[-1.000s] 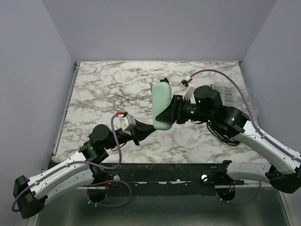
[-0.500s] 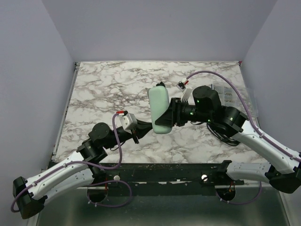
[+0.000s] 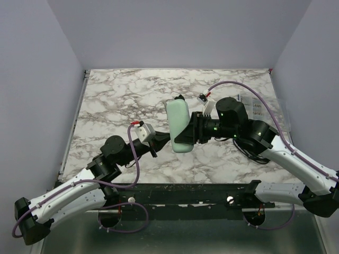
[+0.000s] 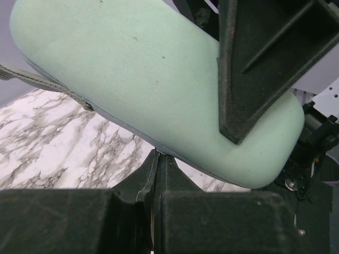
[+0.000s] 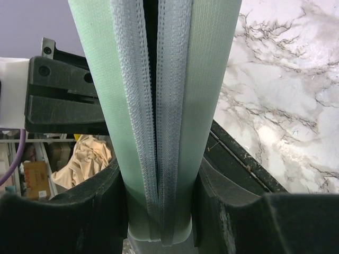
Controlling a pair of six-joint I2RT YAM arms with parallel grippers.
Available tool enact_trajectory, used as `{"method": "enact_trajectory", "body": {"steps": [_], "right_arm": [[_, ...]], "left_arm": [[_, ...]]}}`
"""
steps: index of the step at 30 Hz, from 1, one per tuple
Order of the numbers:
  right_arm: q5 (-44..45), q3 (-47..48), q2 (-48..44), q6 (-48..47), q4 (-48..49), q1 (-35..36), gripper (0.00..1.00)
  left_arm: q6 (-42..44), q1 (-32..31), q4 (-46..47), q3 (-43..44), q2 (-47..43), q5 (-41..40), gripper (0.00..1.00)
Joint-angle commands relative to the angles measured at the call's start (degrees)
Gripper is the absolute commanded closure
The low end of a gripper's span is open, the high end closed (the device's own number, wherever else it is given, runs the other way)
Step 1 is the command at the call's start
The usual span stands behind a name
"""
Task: Open the umbrella
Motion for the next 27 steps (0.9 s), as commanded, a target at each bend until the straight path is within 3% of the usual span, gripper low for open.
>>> {"method": "enact_trajectory", "body": {"steps": [1,27], "right_arm": [[-6.81,0.15,-0.63,0.10,0.61,0.64,0.99],[-9.33,-1.45,-1.52,-0.33,0.69,0.64,0.99]], "left_arm": [[0.66,0.71,0.14,3.81,1.88,-6.98,1.00],[-2.22,1.87,-3.94,8.75,3.06,-19.14,1.00]]}}
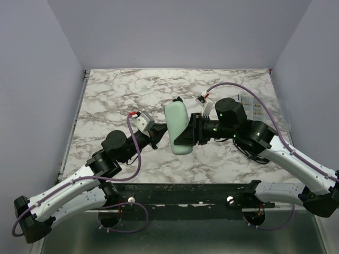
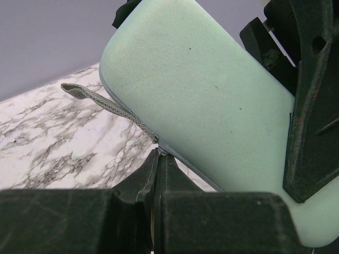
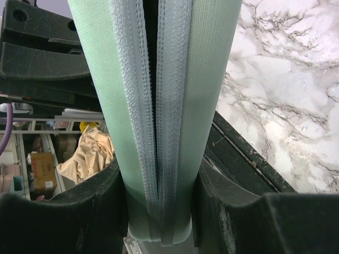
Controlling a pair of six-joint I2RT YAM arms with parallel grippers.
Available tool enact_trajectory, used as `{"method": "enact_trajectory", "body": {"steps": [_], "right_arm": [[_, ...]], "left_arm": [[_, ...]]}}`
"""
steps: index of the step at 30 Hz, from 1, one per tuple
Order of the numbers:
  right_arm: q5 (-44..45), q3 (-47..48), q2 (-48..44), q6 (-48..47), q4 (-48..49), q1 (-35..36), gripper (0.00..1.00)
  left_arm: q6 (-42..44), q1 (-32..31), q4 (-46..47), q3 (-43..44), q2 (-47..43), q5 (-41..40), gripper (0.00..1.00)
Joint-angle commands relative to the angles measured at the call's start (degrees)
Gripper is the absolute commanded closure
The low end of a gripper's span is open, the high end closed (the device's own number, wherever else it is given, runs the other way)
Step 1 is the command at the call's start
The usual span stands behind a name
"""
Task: Open the umbrella
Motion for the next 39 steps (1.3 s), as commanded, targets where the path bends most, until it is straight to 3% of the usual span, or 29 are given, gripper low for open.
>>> {"method": "enact_trajectory", "body": {"steps": [1,8,9,12,14,16,20,24,28,34,39], "right_arm": [[-6.74,-0.45,-1.47,-0.35,0.06,0.88,0.99],[-4.07,-1.18,-1.82,0.70,0.27,0.90,0.99],[-3.25,-1.36,-1.85,0.78,0.39,0.88,0.99],[-0.31,-2.26,-1.77,1.91,1.12,0.90,0.99],[4.36,-2.96,-1.89,3.32,1.14,0.88,0.99],[9.10,-3.55,-1.77,4.35,0.87,0.92,0.99],[15.93,-5.02,0.17,6.44,1.00,0.89,0.99],[21.35,-6.86,2.93,8.42,1.39,0.95,0.99],[23.36,-8.73,5.01,9.79,3.56,0.92,0.99],[26.01,-9.68,8.69,10.38,5.49,0.92,0.99],[27.32,-7.98,14.74,9.33,6.64,0.88,0.99]], "left_arm": [[-0.03,1.46,0.79,2.75,-0.10,-7.34,1.00],[-1.60,1.83,-2.02,4.42,0.11,-8.72,0.99],[-2.22,1.83,-2.97,4.72,0.01,-9.26,0.87],[-3.86,1.83,-5.91,4.85,-0.57,-10.79,0.32],[-4.48,1.83,-8.05,4.90,-0.97,-12.70,0.10],[-4.69,1.83,-11.44,5.24,-1.36,-14.49,0.02],[-7.29,1.90,-19.09,6.80,-2.66,-16.00,0.01],[-10.56,2.17,-27.52,9.98,-3.75,-11.89,0.01],[-11.81,2.18,-34.05,11.35,-5.81,-11.77,0.01],[-13.63,2.18,-36.23,8.63,-12.26,-7.26,0.01],[-16.62,2.18,-46.16,10.38,-12.91,-7.60,0.01]]}}
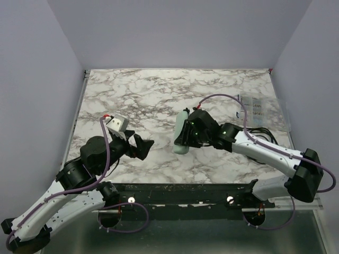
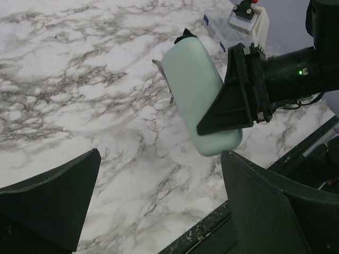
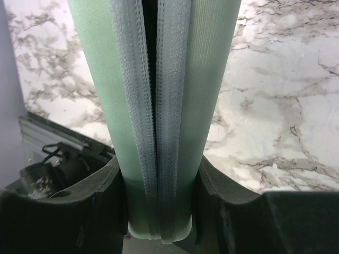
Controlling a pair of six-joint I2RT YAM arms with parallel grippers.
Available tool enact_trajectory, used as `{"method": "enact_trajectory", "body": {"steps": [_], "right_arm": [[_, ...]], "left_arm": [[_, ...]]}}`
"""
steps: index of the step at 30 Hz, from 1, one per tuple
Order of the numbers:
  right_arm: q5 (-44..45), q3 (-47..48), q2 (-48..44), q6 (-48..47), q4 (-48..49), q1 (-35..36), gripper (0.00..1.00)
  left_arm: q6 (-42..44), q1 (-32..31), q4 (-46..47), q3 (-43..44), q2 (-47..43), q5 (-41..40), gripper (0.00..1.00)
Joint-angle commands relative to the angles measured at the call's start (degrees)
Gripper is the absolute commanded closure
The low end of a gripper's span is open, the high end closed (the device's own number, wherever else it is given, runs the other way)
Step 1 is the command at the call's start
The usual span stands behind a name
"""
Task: Open the umbrella
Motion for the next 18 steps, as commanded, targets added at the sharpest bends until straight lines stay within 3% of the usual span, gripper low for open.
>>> {"method": "enact_trajectory", "body": {"steps": [1,6,9,17,18], "right_arm": [[4.13,2.92,5.33,-1.07,4.65,0.27,0.99],[5.88,8.99,13.68,-3.87,2.10,0.14,0.99],[5.31,11.55,17.76,-5.01,2.02,-0.11,0.99],[3.22,17.06,23.91,-5.54,0.65,-1.70,0.99],[2.45,17.80,24.47,-5.73,0.26,-2.17,0.93]], "left_arm": [[-4.19,0.25,-12.23,1.28,-0.13,1.97,0.01],[-6.20,0.23,-17.59,-0.88,-2.32,7.62,0.01],[-9.45,0.16,-19.27,-2.22,-4.53,5.35,0.01],[-7.97,0.17,-16.73,-4.86,-11.11,4.86,0.01],[-7.97,0.17,-16.68,-4.90,-11.53,4.78,0.01]]}}
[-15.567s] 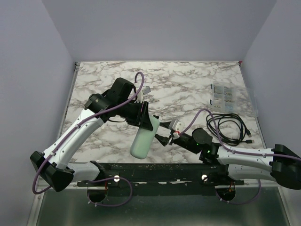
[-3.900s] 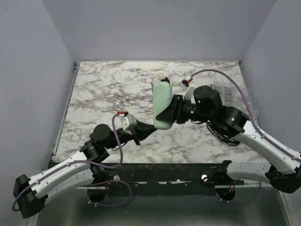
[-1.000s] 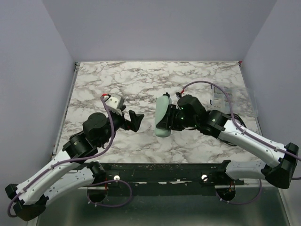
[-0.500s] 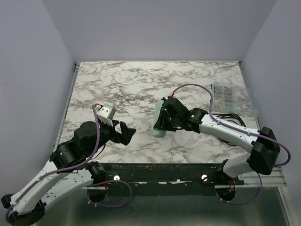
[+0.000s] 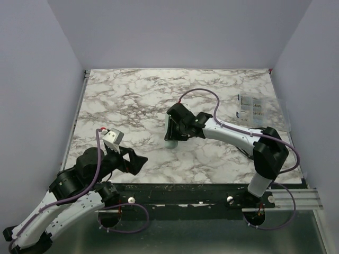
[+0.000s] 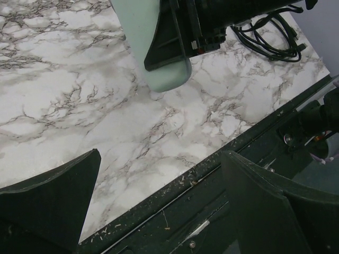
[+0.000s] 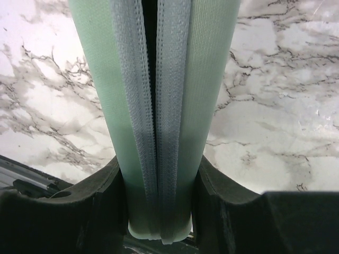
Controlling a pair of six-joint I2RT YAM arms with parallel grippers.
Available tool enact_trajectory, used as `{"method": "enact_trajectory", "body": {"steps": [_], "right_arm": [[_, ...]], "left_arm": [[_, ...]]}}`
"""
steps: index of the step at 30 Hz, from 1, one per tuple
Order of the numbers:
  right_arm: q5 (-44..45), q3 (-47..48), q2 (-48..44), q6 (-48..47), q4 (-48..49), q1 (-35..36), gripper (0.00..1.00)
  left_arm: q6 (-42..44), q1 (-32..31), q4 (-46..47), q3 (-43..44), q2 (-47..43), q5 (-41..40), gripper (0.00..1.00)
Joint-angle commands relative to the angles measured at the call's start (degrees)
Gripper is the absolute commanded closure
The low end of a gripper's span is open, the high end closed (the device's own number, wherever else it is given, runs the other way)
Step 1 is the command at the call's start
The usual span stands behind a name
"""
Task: Open the umbrella
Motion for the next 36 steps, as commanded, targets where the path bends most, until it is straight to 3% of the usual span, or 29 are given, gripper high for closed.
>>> {"method": "enact_trajectory", "body": {"steps": [1,2,3,5,16,21,36], "right_arm": [[-1.11,4.95,1.79,-1.24,-0.33,-1.91,0.76],[-1.83,5.42,2.07,-1.55,-0.61,-2.29,0.39],[-2.19,5.65,2.31,-1.85,-0.75,-2.60,0.13],[-1.91,5.71,2.30,-2.16,-1.03,-2.91,0.00],[-0.40,2.41,-2.59,-3.87,-1.81,-3.77,0.01],[-2.35,0.44,-4.40,-4.44,1.57,-3.82,0.08],[4.84,-1.00,-0.52,-5.42,2.83,-3.80,0.12]], "left_arm": [[-0.58,0.17,0.12,-0.93,-2.28,-0.22,0.01],[-0.66,0.17,0.07,-1.03,-2.50,-0.55,0.01],[-0.82,0.14,-0.02,-1.03,-2.68,-0.95,0.01],[-1.01,0.17,-0.27,-1.03,-2.97,-1.42,0.01],[-1.46,0.16,-0.48,-1.21,-3.57,-2.29,0.01],[-1.46,0.17,-0.65,-1.21,-3.46,-2.46,0.01],[-1.98,0.17,-1.00,-1.30,-1.98,-3.88,0.01]]}}
